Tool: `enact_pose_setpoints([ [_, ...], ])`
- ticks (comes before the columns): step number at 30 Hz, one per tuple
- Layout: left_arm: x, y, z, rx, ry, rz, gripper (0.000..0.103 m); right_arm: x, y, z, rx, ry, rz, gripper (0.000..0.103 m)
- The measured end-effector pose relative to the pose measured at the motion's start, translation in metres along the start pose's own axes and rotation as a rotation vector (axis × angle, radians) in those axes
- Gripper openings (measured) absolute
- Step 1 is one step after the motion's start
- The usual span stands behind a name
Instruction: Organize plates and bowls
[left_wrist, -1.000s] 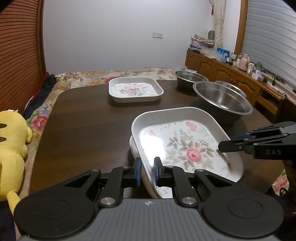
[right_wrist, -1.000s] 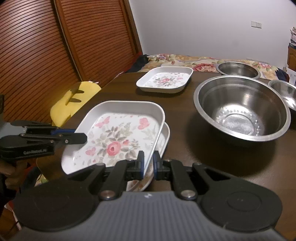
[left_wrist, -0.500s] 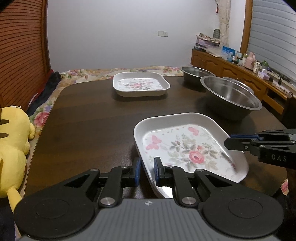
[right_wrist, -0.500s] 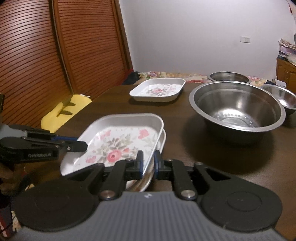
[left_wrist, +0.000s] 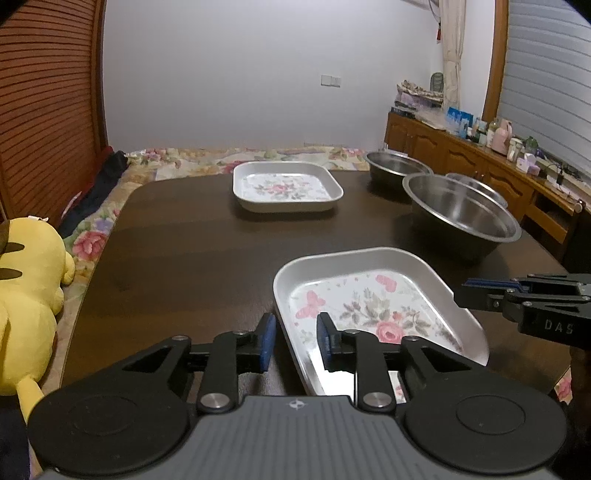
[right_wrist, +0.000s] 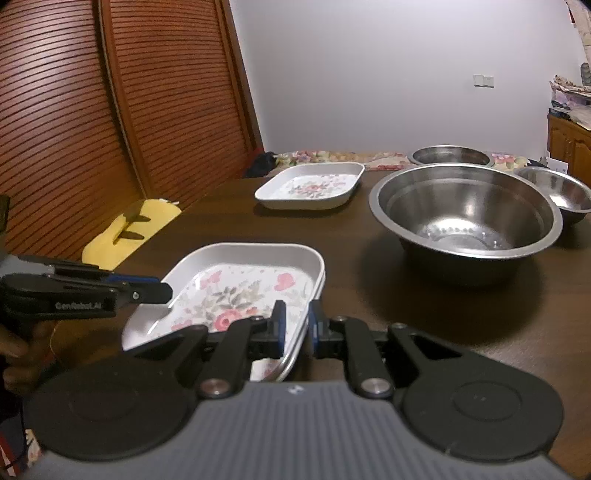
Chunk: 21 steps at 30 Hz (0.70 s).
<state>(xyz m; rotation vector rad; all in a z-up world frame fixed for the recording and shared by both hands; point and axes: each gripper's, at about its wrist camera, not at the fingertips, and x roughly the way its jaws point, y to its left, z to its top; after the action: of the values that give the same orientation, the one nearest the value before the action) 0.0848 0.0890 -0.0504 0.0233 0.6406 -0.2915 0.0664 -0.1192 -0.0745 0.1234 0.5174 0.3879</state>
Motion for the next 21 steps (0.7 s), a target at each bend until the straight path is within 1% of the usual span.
enact_pose_setpoints([
  [6, -0.0035, -0.0014, 0.0033, -0.004, -0.020, -0.003, 0.036, -0.0045, -0.0026, 0.0016, 0.006, -0.022, -0.004, 0.015],
  [12, -0.0015, -0.0013, 0.0030, -0.016, -0.022, -0.006, 0.042, -0.0060, -0.0040, 0.0013, 0.008, -0.030, -0.005, 0.015],
  [17, -0.0006, 0.0001, 0.0042, -0.020, -0.025, -0.005, 0.056, -0.0054, -0.0051, 0.0010, 0.009, -0.031, -0.006, 0.015],
  [18, -0.0006, 0.0001, 0.0046, -0.021, -0.028, -0.005, 0.057, -0.0054, -0.0055, 0.0009, 0.011, -0.031, -0.006, 0.017],
  [19, -0.0006, 0.0003, 0.0055, -0.023, -0.030, -0.005, 0.057, -0.0057, -0.0057, 0.0008, 0.012, -0.031, -0.004, 0.027],
  [20, -0.0007, 0.0010, 0.0066, -0.024, -0.030, -0.003, 0.058, -0.0064, -0.0054, 0.0006, 0.013, -0.033, -0.003, 0.032],
  [21, -0.0007, 0.0011, 0.0079, -0.026, -0.032, 0.000, 0.059, -0.0069, -0.0056, 0.0007, 0.015, -0.036, -0.001, 0.041],
])
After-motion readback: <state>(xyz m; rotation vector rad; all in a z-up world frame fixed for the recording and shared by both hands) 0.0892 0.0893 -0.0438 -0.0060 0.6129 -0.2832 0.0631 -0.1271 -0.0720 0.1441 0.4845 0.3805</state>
